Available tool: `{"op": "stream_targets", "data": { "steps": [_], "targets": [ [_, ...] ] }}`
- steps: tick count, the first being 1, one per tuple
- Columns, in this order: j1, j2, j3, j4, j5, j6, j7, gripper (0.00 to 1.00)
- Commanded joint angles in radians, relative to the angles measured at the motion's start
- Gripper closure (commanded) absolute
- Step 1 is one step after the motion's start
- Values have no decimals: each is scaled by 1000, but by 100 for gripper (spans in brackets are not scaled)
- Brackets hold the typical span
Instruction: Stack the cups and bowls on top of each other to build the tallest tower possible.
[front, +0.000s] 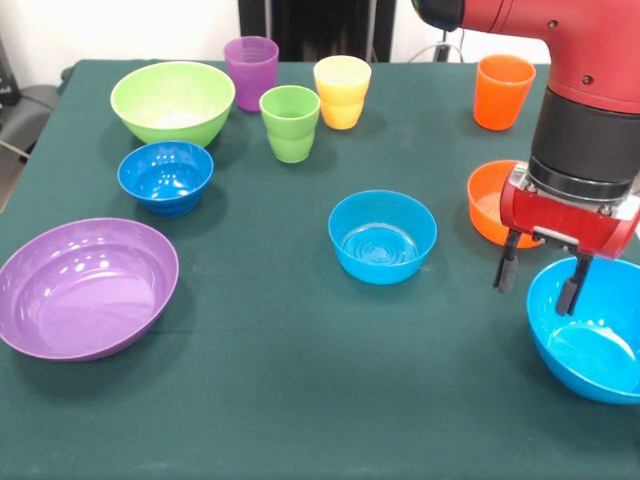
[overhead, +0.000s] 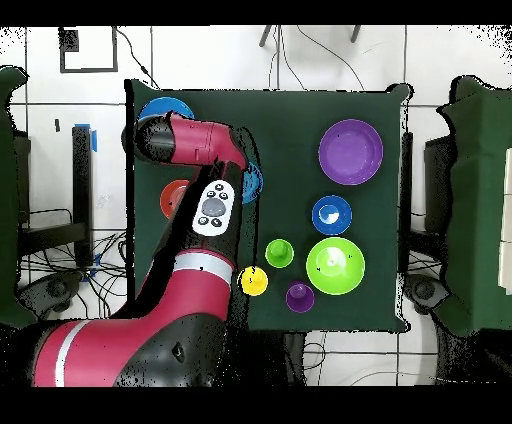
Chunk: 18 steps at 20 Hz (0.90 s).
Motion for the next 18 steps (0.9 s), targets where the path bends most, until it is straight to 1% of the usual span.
{"op": "stream_targets", "data": {
  "steps": [1,6,10,14,18],
  "targets": [
    [-16,52,65,-32,-2,60,117,0],
    [-22,106,80,-67,-3,20,103,0],
    [-22,141,79,-85,-19,15,80,0],
    [-27,164,90,-89,-22,-11,71,0],
    [-30,170,108,-90,-17,-23,65,0]
  ]
}}
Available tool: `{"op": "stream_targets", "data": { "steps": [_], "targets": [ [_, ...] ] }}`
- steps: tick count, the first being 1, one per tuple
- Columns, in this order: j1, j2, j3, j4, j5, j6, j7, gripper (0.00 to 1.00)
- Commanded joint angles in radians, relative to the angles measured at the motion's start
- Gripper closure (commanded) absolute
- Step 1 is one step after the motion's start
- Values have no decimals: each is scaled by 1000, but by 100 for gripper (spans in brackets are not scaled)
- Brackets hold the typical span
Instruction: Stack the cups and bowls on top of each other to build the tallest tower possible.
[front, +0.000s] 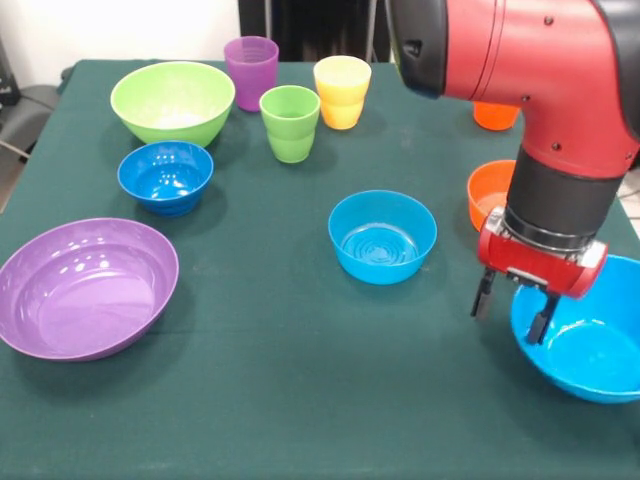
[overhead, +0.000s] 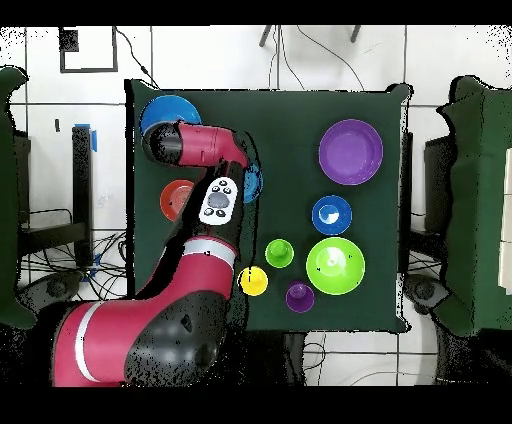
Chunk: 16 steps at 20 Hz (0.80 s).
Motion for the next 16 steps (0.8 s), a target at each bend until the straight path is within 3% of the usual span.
{"op": "stream_targets", "data": {
  "steps": [1,13,14,16],
  "targets": [
    [-22,54,118,-20,-16,-22,62,0],
    [-20,71,138,-45,-8,-9,55,0],
    [-20,70,140,-45,-8,-8,54,100],
    [-16,72,131,-49,-10,-15,59,100]
  ]
}}
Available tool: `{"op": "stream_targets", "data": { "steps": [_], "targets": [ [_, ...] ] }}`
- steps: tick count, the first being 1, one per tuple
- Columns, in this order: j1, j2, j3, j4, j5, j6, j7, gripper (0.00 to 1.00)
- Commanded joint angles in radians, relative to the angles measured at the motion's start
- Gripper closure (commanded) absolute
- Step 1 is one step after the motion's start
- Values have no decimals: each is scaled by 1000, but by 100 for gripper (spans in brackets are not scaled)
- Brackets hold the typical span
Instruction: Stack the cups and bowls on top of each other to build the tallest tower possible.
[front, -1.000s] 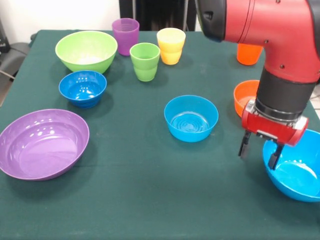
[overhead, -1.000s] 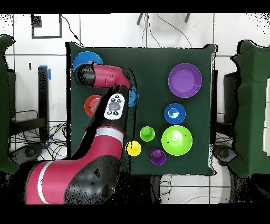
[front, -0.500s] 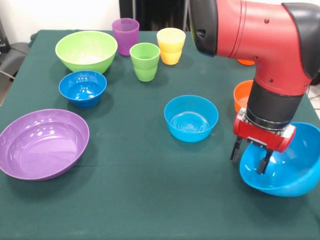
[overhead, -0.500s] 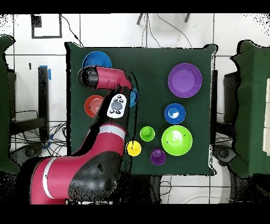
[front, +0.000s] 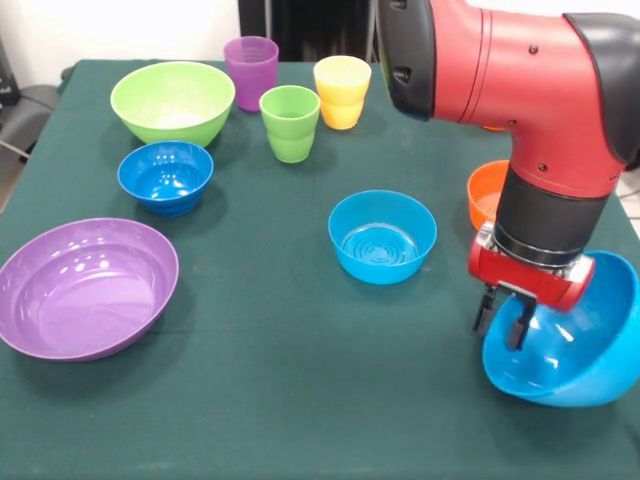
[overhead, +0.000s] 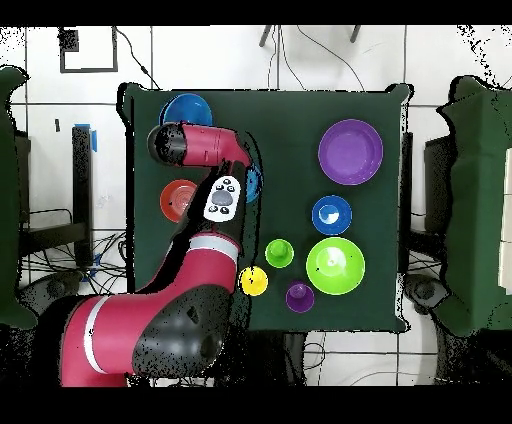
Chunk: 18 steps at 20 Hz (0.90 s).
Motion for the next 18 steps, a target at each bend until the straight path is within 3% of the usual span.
{"op": "stream_targets", "data": {
  "steps": [1,9,18],
  "targets": [
    [-6,37,126,-24,-11,-14,60,100],
    [1,-34,128,-8,-5,80,46,100],
    [-3,-100,172,52,-15,94,-3,100]
  ]
}}
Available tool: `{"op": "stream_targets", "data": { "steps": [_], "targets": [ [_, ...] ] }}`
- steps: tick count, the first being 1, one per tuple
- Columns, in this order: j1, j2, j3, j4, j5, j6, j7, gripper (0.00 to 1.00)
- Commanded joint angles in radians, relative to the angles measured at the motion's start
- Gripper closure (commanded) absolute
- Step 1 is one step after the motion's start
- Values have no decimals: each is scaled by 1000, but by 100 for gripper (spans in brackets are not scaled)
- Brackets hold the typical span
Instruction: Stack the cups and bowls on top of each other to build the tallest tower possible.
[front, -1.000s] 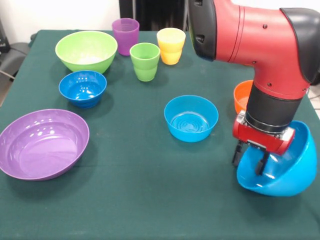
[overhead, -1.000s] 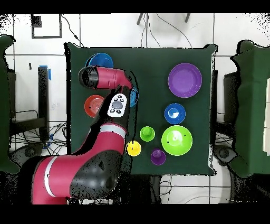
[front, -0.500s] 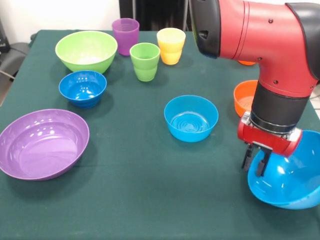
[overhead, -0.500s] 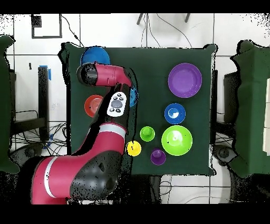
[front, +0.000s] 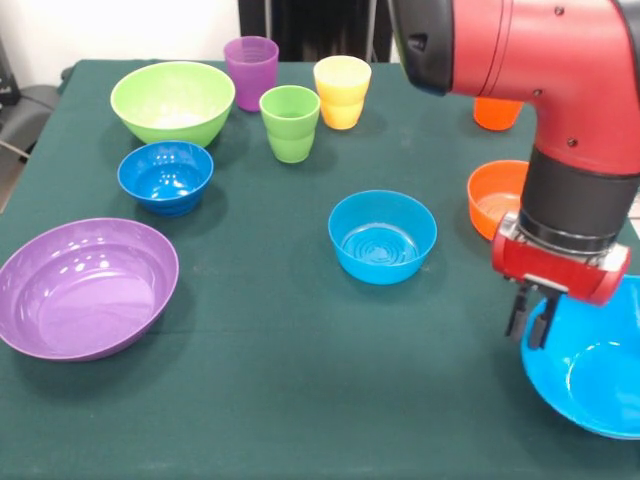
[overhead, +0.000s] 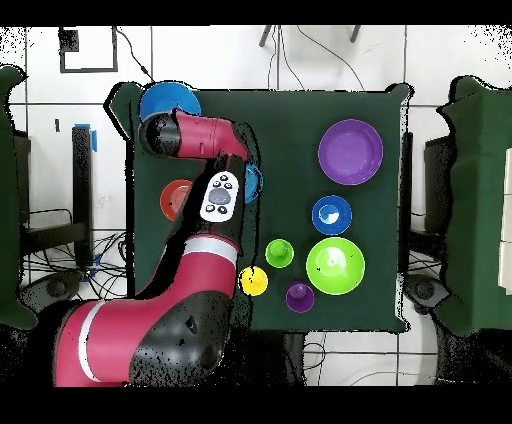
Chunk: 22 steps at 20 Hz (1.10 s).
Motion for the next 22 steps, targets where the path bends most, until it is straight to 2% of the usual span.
{"op": "stream_targets", "data": {
  "steps": [1,7,14,22],
  "targets": [
    [-3,-56,162,71,-18,93,-8,100],
    [3,-86,172,92,-33,111,-15,100],
    [-2,-79,178,73,-40,123,-17,100],
    [14,-103,137,55,-42,205,12,100]
  ]
}}
